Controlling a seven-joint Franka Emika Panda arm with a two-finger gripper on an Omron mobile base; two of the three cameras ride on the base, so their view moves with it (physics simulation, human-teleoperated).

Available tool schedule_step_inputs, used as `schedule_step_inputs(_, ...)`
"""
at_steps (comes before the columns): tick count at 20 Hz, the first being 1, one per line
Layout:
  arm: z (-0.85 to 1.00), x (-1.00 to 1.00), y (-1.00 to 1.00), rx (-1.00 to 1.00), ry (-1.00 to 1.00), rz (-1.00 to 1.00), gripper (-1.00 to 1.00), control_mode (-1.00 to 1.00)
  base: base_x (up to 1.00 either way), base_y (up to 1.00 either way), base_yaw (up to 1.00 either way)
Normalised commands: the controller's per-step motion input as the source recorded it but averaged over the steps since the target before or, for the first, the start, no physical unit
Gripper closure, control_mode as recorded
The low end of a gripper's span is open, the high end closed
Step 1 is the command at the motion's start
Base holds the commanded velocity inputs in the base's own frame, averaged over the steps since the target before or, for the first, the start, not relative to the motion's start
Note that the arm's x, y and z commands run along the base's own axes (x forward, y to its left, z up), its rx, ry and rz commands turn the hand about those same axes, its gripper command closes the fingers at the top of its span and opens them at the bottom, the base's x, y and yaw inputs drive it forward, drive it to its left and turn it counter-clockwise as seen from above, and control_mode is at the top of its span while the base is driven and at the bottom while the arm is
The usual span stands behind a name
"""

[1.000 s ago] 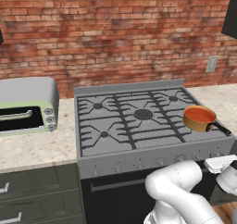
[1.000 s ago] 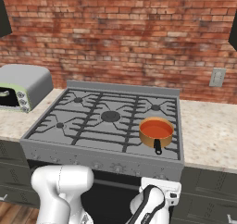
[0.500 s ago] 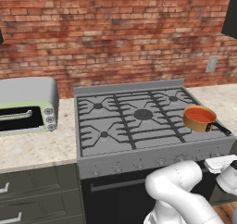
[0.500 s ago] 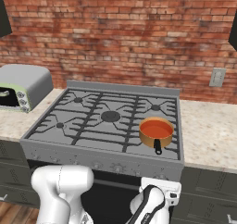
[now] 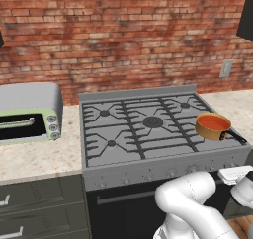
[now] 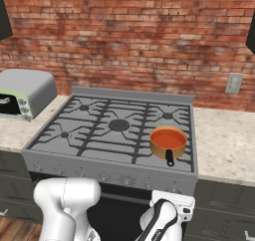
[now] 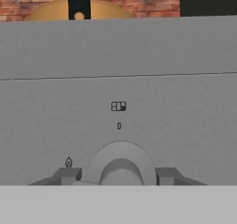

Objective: Wait until the marinara sauce is simmered to a deep red color and then turn off the stove.

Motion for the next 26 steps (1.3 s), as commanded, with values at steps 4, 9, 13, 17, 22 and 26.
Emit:
schedule_step_inputs(4,0.0,0.0,-0.01,0.11,0.0,0.0,1.0,-1.0,0.0,0.0,0.0)
schedule_step_inputs(9,0.0,0.0,-0.03,0.13,0.0,0.0,1.0,-1.0,0.0,0.0,0.0)
schedule_step_inputs(13,0.0,0.0,-0.05,0.14,0.01,0.0,1.0,-1.0,0.0,0.0,0.0)
schedule_step_inputs(17,0.0,0.0,-0.07,0.15,0.0,0.0,1.0,-1.0,0.0,0.0,0.0)
schedule_step_inputs(22,0.0,0.0,-0.11,0.16,0.01,0.0,1.0,-1.0,0.0,0.0,0.0)
schedule_step_inputs(26,0.0,0.0,-0.12,0.16,0.02,0.0,1.0,-1.0,0.0,0.0,0.0)
